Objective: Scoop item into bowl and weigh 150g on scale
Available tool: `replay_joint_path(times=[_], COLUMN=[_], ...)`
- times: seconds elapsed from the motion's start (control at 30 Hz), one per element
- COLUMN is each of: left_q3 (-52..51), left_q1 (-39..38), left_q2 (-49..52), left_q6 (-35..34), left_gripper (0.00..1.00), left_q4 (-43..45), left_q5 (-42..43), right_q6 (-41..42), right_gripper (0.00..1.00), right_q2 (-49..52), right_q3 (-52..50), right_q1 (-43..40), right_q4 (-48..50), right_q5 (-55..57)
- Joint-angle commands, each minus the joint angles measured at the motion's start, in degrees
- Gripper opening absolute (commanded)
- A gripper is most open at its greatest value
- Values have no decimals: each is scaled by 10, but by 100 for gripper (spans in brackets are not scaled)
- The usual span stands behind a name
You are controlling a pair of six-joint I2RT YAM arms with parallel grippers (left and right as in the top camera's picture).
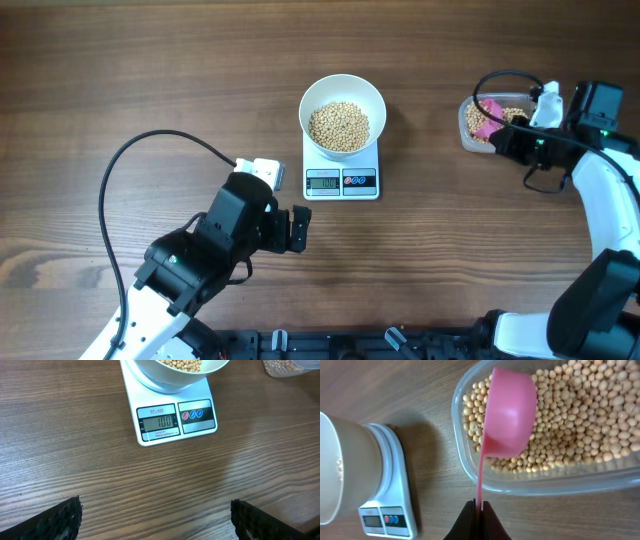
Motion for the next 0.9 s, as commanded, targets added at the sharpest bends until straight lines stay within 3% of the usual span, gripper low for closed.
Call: replay_joint_path(times=[0.0,0.5,0.87], left_q3=[8,8,8], left_q1=[-2,-2,-2], left_q2=[2,2,2], left_q6=[7,7,7], left_gripper=[100,100,100], left_q4=[2,2,2], left_q5=[-10,-10,-10], right_q6=[47,63,13], right_gripper=[4,4,4], right_q2=[7,46,46], right_q3=[5,-12,-37], right_q1=[-11,-87,-167], right_q4=[-10,0,9], right_q5=[-49,-186,-282])
